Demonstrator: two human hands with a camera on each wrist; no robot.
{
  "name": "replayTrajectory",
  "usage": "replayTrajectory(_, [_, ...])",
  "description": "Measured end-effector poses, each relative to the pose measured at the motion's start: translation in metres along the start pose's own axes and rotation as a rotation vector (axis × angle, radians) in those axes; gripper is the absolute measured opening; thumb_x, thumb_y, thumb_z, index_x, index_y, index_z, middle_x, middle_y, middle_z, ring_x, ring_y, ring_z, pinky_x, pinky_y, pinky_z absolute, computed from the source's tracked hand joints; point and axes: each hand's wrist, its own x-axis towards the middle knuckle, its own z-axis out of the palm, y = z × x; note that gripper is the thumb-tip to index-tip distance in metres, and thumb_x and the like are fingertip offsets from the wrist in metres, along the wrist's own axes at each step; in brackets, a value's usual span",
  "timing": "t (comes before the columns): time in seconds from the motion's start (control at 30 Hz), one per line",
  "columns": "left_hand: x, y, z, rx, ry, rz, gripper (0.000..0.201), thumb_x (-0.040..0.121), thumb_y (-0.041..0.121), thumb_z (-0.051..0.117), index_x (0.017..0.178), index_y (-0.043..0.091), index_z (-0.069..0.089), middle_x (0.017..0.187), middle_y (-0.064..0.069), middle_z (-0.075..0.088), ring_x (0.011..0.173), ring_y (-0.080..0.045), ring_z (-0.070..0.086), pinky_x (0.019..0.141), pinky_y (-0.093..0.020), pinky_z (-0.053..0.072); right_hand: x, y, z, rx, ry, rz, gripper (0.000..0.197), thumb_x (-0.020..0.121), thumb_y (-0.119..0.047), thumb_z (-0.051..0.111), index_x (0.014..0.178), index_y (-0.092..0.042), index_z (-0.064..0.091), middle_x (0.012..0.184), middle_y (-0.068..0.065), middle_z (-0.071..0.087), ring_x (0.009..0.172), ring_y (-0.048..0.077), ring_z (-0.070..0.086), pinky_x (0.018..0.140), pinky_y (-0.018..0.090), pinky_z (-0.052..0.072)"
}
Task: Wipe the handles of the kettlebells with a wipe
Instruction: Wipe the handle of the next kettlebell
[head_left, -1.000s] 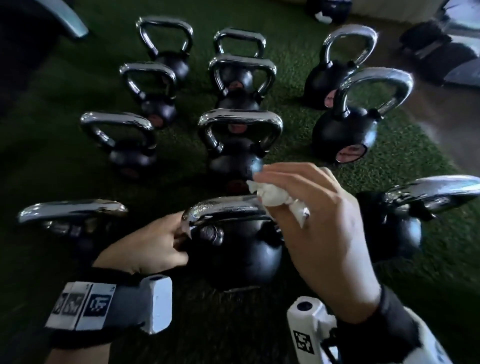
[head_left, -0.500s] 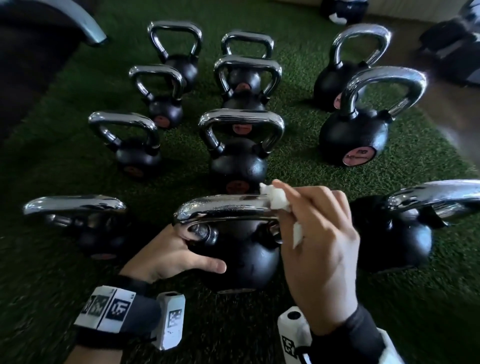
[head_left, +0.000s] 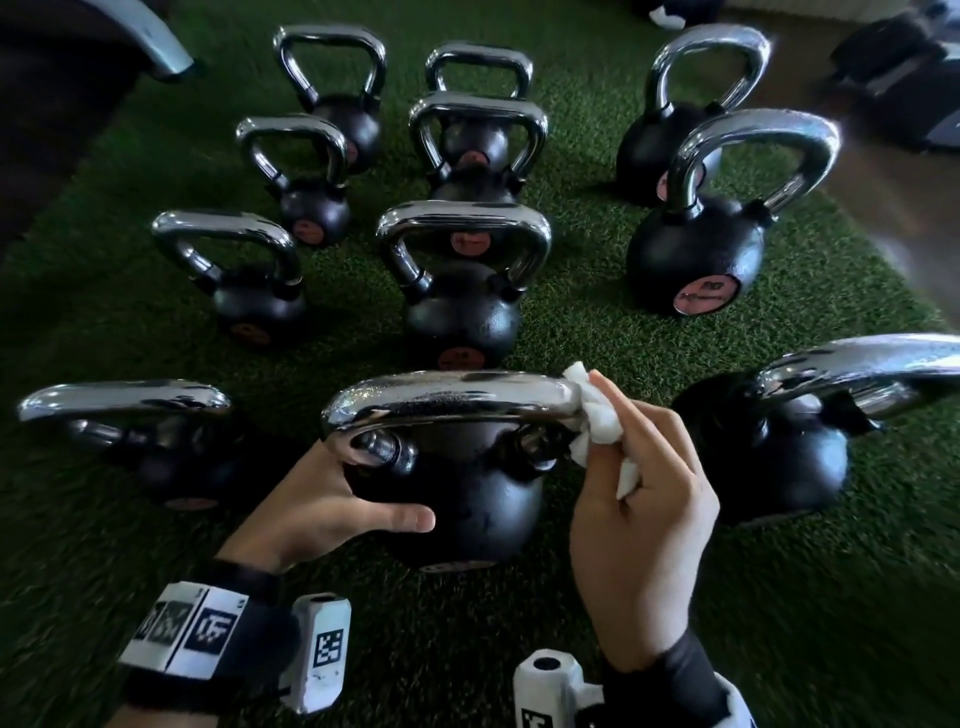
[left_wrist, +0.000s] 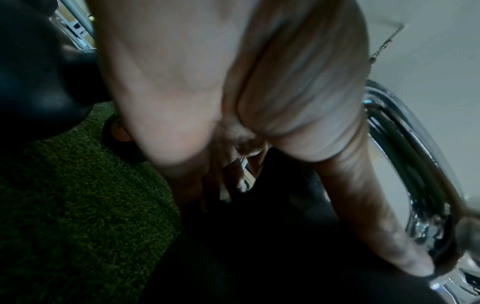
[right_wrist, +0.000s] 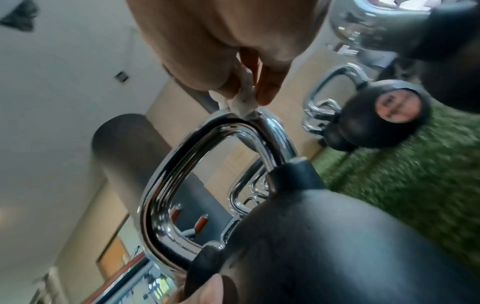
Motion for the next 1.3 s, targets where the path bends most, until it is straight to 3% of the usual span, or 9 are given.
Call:
replayTrajectory(0.1, [-0.004, -0.002, -0.002, 0.068, 0.080, -0.042, 0.061, 0.054, 0.010, 0.100, 0.101, 0.034, 0.071, 0.091, 0.036, 0.074, 0.090, 0.020, 0.066, 0.082, -0.003, 0.050, -0.010, 0.019, 0.003, 0.012, -0.068, 0.159, 0.021, 0.098, 0.000, 0.063, 0.107, -0.011, 0.079, 0.096, -0.009, 0.070, 0.090, -0.001, 0.066, 0.077, 0.007, 0.045])
replayTrajectory(0.2, [-0.010, -0.003, -0.008, 0.256, 0.151, -0.133, 0.090, 0.039, 0.064, 0.100, 0.120, 0.041, 0.069, 0.114, 0.023, 0.074, 0.112, 0.003, 0.067, 0.105, -0.029, 0.052, -0.022, 0.039, 0.003, -0.071, -0.248, 0.204, 0.025, 0.096, -0.002, 0.065, 0.075, -0.017, 0.064, 0.077, -0.009, 0.061, 0.071, 0.006, 0.059, 0.060, 0.013, 0.038])
replayTrajectory(0.33, [-0.024, 0.023, -0.010, 0.601, 0.135, -0.329, 0.049, 0.056, 0.079, 0.082, 0.088, 0.045, 0.068, 0.081, 0.019, 0.069, 0.079, -0.003, 0.064, 0.073, -0.023, 0.051, -0.023, 0.040, -0.017, -0.048, -0.328, 0.226, 0.013, 0.093, -0.015, 0.073, 0.096, -0.025, 0.081, 0.092, -0.016, 0.071, 0.086, 0.002, 0.068, 0.068, 0.009, 0.046])
replayTrajectory(0.43, [-0.032, 0.039, -0.020, 0.632, -0.013, -0.347, 0.039, 0.081, 0.074, 0.065, 0.070, 0.039, 0.077, 0.069, 0.015, 0.075, 0.068, -0.001, 0.069, 0.073, -0.027, 0.054, -0.021, 0.025, -0.033, 0.079, -0.369, 0.298, 0.020, 0.088, -0.015, 0.078, 0.099, -0.032, 0.082, 0.095, -0.017, 0.075, 0.091, 0.002, 0.071, 0.074, 0.015, 0.054])
replayTrajectory(0.57, [-0.042, 0.062, -0.005, -0.077, -0.252, -0.271, 0.043, 0.088, 0.056, 0.055, 0.094, 0.024, 0.084, 0.099, -0.003, 0.082, 0.096, -0.018, 0.078, 0.098, -0.037, 0.059, -0.020, -0.003, -0.034, 0.255, -0.539, 0.300, 0.030, 0.082, -0.005, 0.083, 0.090, -0.034, 0.081, 0.089, -0.013, 0.079, 0.083, 0.009, 0.075, 0.071, 0.028, 0.060])
replayTrajectory(0.87, [-0.041, 0.050, 0.034, -0.642, -0.219, -0.292, 0.041, 0.081, 0.037, 0.068, 0.107, 0.008, 0.081, 0.113, -0.022, 0.077, 0.101, -0.029, 0.077, 0.076, -0.028, 0.063, 0.004, -0.012, -0.020, 0.092, -0.554, -0.045, 0.041, 0.059, 0.000, 0.088, 0.082, -0.032, 0.076, 0.086, -0.011, 0.062, 0.081, 0.012, 0.063, 0.065, 0.022, 0.048])
replayTrajectory(1.1, [-0.059, 0.082, -0.005, -0.489, -0.108, -0.029, 0.033, 0.077, 0.023, 0.072, 0.109, 0.023, 0.081, 0.113, -0.010, 0.079, 0.105, -0.025, 0.077, 0.082, -0.026, 0.063, 0.019, 0.017, -0.049, 0.371, -0.737, 0.070, 0.039, 0.079, -0.007, 0.083, 0.109, -0.017, 0.060, 0.079, -0.001, 0.056, 0.067, 0.019, 0.051, 0.061, 0.032, 0.045])
replayTrajectory(1.2, [-0.067, 0.107, -0.018, -0.257, 0.258, 0.290, 0.031, 0.080, 0.028, 0.071, 0.110, 0.027, 0.082, 0.110, 0.007, 0.080, 0.098, -0.013, 0.078, 0.079, -0.020, 0.061, 0.013, 0.043, -0.029, 0.339, -0.476, 0.280, 0.041, 0.077, -0.026, 0.090, 0.105, -0.023, 0.061, 0.086, -0.002, 0.061, 0.073, 0.018, 0.056, 0.067, 0.032, 0.050])
replayTrajectory(1.3, [-0.057, 0.120, -0.007, 0.242, 0.538, 0.581, 0.032, 0.092, 0.024, 0.072, 0.124, 0.020, 0.074, 0.104, 0.016, 0.079, 0.091, 0.005, 0.074, 0.078, -0.011, 0.059, 0.002, 0.052, 0.006, 0.364, -0.565, 0.342, 0.056, 0.076, -0.042, 0.089, 0.124, -0.031, 0.064, 0.115, -0.009, 0.073, 0.106, 0.010, 0.070, 0.092, 0.039, 0.057])
